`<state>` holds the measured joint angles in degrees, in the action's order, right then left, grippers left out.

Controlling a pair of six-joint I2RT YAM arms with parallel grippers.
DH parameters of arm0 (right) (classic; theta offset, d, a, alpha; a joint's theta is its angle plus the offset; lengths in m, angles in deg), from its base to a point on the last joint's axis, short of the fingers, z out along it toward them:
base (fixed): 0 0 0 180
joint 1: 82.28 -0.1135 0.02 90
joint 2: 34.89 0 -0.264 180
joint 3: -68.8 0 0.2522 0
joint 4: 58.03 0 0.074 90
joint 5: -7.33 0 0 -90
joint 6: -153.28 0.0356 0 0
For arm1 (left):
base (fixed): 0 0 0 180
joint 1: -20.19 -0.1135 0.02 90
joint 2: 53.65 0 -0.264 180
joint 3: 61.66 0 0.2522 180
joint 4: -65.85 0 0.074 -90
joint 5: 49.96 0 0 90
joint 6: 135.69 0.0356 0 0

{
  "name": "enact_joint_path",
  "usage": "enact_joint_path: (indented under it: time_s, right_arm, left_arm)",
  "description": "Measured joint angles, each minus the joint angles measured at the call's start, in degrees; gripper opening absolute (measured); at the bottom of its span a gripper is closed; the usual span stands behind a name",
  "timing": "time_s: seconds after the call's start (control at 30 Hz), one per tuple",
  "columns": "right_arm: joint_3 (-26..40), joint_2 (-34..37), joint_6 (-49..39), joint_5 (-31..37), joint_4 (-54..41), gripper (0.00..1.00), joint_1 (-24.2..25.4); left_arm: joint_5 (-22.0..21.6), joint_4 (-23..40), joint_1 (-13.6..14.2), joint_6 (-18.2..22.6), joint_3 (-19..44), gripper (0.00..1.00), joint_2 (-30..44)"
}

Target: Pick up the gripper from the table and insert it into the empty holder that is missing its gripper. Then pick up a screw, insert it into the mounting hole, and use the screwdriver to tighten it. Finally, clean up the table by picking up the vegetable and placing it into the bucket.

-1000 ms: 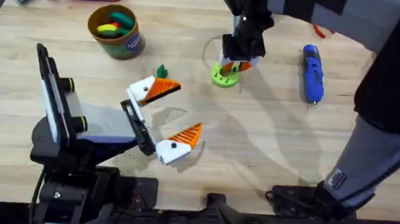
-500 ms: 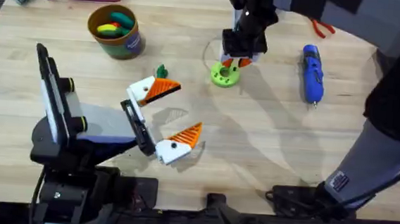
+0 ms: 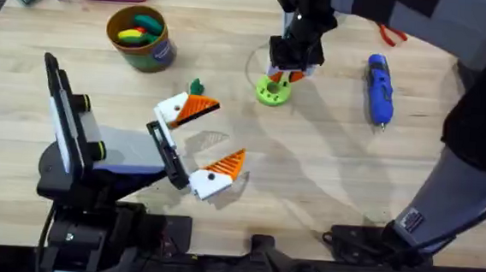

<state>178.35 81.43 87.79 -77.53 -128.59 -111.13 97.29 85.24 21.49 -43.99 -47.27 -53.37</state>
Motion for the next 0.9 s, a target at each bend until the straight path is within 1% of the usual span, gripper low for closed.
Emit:
enact_joint_path:
  time_s: [0.43, 0.57, 0.9]
  right_arm:
    - [-1.36, 0.43, 0.22, 0.00, 0.01, 0.204, -0.01]
    - [-1.36, 0.43, 0.39, 0.00, 0.17, 0.162, -0.01]
    - [-1.49, 0.55, 0.39, 0.00, 0.94, 0.147, -0.01]
  left_arm:
    - [0.02, -0.01, 0.00, 0.00, 0.00, 0.986, -0.01]
    - [0.01, -0.02, 0.00, 0.00, 0.00, 0.986, 0.00]
    - [0.02, -0.01, 0.00, 0.00, 0.00, 0.985, 0.00]
